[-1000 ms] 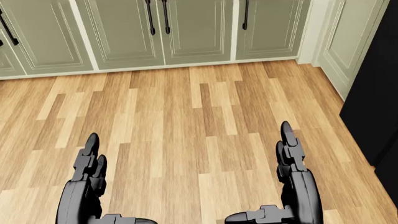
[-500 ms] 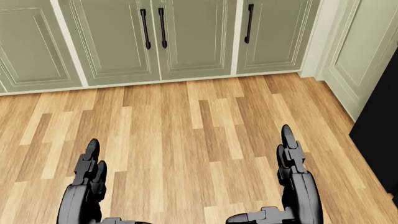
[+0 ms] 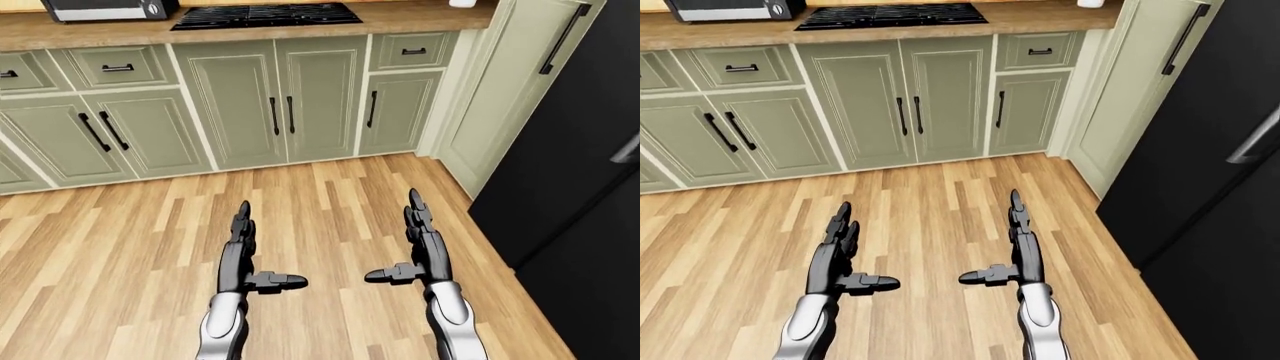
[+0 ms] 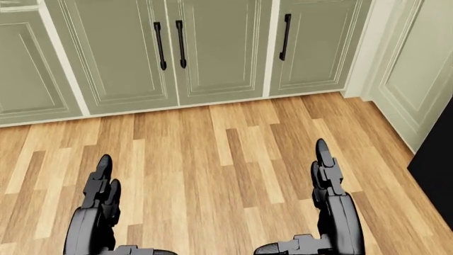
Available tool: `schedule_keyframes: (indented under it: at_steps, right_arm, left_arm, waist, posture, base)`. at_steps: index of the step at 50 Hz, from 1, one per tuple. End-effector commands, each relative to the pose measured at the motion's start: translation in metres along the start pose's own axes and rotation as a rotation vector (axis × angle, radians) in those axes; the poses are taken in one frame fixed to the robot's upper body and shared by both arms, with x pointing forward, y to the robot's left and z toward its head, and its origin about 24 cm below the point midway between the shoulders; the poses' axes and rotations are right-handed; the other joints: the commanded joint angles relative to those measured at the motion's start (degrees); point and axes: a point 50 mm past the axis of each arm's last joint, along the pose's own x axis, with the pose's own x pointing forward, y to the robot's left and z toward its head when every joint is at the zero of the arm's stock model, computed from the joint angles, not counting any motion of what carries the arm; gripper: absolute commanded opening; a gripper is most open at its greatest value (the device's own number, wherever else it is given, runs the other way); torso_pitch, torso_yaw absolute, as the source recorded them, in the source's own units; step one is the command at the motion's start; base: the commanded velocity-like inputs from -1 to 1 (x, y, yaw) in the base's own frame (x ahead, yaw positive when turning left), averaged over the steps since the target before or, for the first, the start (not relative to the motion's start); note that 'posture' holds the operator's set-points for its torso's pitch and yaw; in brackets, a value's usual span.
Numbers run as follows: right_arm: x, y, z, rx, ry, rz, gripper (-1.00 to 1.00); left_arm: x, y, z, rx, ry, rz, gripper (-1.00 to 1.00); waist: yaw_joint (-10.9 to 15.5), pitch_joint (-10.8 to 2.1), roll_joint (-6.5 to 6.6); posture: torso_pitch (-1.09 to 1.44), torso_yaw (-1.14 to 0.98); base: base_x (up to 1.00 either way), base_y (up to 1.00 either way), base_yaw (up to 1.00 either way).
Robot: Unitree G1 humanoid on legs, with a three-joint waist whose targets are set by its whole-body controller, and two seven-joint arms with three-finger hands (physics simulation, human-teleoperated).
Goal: Navigate to the hood.
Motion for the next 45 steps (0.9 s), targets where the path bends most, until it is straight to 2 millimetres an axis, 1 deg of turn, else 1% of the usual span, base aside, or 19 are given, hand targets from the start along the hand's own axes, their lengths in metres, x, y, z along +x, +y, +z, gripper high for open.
schedule_keyframes:
  at_steps: [1, 4, 8, 11, 13, 14, 15, 17, 23, 27, 30, 31, 33, 34, 36, 39, 42, 44, 45]
  right_arm:
    - [0.0055, 0.0018, 0.0174, -0.001, -0.088, 0.004, 1.0]
    - [0.0063, 0.0014, 0.0168, 0.001, -0.088, 0.003, 1.0]
    - [0.0056, 0.0012, 0.0182, 0.003, -0.087, 0.001, 1.0]
    - [0.0059, 0.0013, 0.0176, 0.004, -0.088, 0.001, 1.0]
    - [0.006, 0.0013, 0.0167, 0.003, -0.088, 0.002, 1.0]
    - [0.0058, 0.0014, 0.0166, 0.002, -0.088, 0.003, 1.0]
    - [0.0061, 0.0014, 0.0164, 0.002, -0.088, 0.003, 1.0]
    - [0.0062, 0.0013, 0.0165, 0.003, -0.089, 0.003, 1.0]
    - [0.0064, 0.0011, 0.0157, 0.002, -0.089, 0.004, 1.0]
    - [0.0057, 0.0015, 0.0168, 0.001, -0.088, 0.005, 1.0]
    - [0.006, 0.0014, 0.0163, -0.001, -0.088, 0.005, 1.0]
    - [0.0057, 0.0016, 0.0164, -0.002, -0.088, 0.005, 1.0]
    - [0.0057, 0.0016, 0.0163, -0.003, -0.087, 0.005, 1.0]
    - [0.0058, 0.0016, 0.0161, -0.003, -0.087, 0.004, 1.0]
    - [0.006, 0.0015, 0.0161, -0.003, -0.086, 0.004, 1.0]
    - [0.0064, 0.0013, 0.0154, -0.002, -0.086, 0.004, 1.0]
    - [0.0057, 0.0014, 0.0166, -0.002, -0.087, 0.003, 1.0]
    - [0.0063, 0.0013, 0.016, -0.001, -0.087, 0.003, 1.0]
    - [0.0062, 0.0013, 0.0161, -0.001, -0.087, 0.003, 1.0]
  left_arm:
    - [0.0029, 0.0019, 0.0183, 0.009, -0.092, 0.002, 1.0]
    - [0.0029, 0.0019, 0.0183, 0.009, -0.092, 0.002, 1.0]
    - [0.0029, 0.0019, 0.0183, 0.009, -0.092, 0.002, 1.0]
    - [0.0029, 0.0019, 0.0183, 0.009, -0.092, 0.002, 1.0]
    - [0.0029, 0.0019, 0.0183, 0.009, -0.092, 0.002, 1.0]
    - [0.0029, 0.0019, 0.0183, 0.009, -0.092, 0.002, 1.0]
    - [0.0029, 0.0019, 0.0183, 0.009, -0.092, 0.002, 1.0]
    - [0.0029, 0.0019, 0.0183, 0.009, -0.092, 0.002, 1.0]
    - [0.0029, 0.0019, 0.0183, 0.009, -0.092, 0.002, 1.0]
    - [0.0029, 0.0019, 0.0183, 0.009, -0.092, 0.002, 1.0]
    - [0.0029, 0.0019, 0.0183, 0.009, -0.092, 0.002, 1.0]
    - [0.0029, 0.0019, 0.0183, 0.009, -0.092, 0.002, 1.0]
    - [0.0029, 0.0019, 0.0183, 0.009, -0.092, 0.002, 1.0]
    - [0.0029, 0.0019, 0.0183, 0.009, -0.092, 0.002, 1.0]
    - [0.0029, 0.0019, 0.0183, 0.009, -0.092, 0.002, 1.0]
    - [0.0029, 0.0019, 0.0183, 0.009, -0.092, 0.002, 1.0]
    - [0.0029, 0.0019, 0.0183, 0.009, -0.092, 0.002, 1.0]
    - [0.0029, 0.0019, 0.0183, 0.009, -0.092, 0.002, 1.0]
    - [0.0029, 0.0019, 0.0183, 0.009, -0.092, 0.002, 1.0]
  waist:
    - [0.12, -0.63, -1.01]
    - [-0.52, -1.15, -0.71]
    - [-0.93, -0.53, 1.25]
    - [-1.29, -0.65, 4.19]
    - [-1.11, -1.88, 8.1]
    - [-0.44, -1.44, 5.93]
    - [-0.5, -0.82, 6.76]
    - [0.28, -0.64, 6.23]
    - [0.75, -0.52, 3.14]
    - [0.82, -1.33, 1.92]
    - [0.86, -2.0, -1.23]
    - [0.43, -1.4, 1.21]
    - [0.14, -0.51, -0.33]
    - [-0.35, -0.82, -0.26]
    - [-0.45, -1.12, 0.28]
    - [-0.67, -0.42, 1.92]
    - [-0.89, -0.49, 4.37]
    - [-0.84, -1.58, 7.54]
    - [-0.38, -1.41, 5.7]
  posture:
    - [0.0, 0.0]
    - [0.0, 0.0]
    - [0.0, 0.0]
    - [0.0, 0.0]
    - [0.0, 0.0]
    - [0.0, 0.0]
    - [0.0, 0.0]
    - [0.0, 0.0]
    - [0.0, 0.0]
    - [0.0, 0.0]
    - [0.0, 0.0]
    - [0.0, 0.0]
    - [0.0, 0.0]
    - [0.0, 0.0]
    - [0.0, 0.0]
    - [0.0, 0.0]
    - [0.0, 0.0]
    - [0.0, 0.0]
    - [0.0, 0.0]
  base:
    - [0.25, 0.2, 0.0]
    - [0.25, 0.2, 0.0]
    - [0.25, 0.2, 0.0]
    - [0.24, 0.19, 0.0]
    - [0.23, 0.19, 0.0]
    - [0.23, 0.19, 0.0]
    - [0.23, 0.2, 0.0]
    - [0.24, 0.19, 0.0]
    - [0.23, 0.17, 0.0]
    - [0.19, 0.02, 0.0]
    - [0.18, 0.0, 0.0]
    - [0.17, 0.0, 0.0]
    - [0.18, 0.0, 0.0]
    - [0.18, 0.0, 0.0]
    - [0.18, 0.0, 0.0]
    - [0.18, 0.01, 0.0]
    - [0.18, 0.06, 0.0]
    - [0.18, 0.07, 0.0]
    - [0.19, 0.08, 0.0]
